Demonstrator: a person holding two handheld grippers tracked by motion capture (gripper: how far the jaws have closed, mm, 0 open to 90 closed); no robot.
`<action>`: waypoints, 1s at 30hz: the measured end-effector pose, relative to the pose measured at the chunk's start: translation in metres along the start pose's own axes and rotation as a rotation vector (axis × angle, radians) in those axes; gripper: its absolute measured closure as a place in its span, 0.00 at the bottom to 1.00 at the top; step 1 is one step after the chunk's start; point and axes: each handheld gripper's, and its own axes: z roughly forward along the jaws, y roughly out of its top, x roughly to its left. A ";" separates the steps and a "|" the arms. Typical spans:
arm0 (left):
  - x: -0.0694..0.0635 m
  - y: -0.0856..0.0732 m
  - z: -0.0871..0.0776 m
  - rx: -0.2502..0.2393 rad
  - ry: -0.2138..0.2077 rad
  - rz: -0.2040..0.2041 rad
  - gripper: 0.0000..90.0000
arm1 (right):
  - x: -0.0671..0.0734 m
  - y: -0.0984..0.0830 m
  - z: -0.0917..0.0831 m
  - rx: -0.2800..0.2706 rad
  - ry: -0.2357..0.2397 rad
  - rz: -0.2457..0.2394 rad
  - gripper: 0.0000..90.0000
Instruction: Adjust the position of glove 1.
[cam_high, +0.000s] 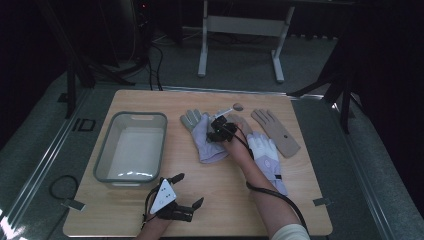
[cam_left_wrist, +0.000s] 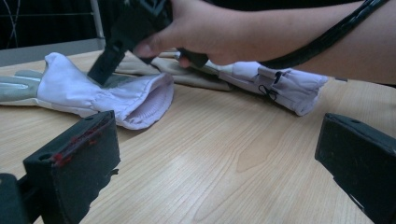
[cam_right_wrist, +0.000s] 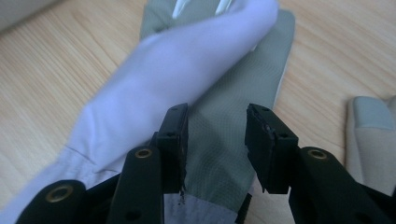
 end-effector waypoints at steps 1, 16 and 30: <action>0.000 0.000 0.000 -0.001 0.001 0.000 0.00 | 0.000 0.000 0.002 0.004 -0.004 -0.005 0.64; -0.001 0.000 0.000 -0.003 0.007 0.000 0.00 | 0.005 -0.002 0.007 0.016 -0.001 0.074 0.99; -0.001 0.000 0.000 -0.006 0.017 0.003 0.00 | 0.015 -0.017 -0.058 -0.178 0.015 0.262 1.00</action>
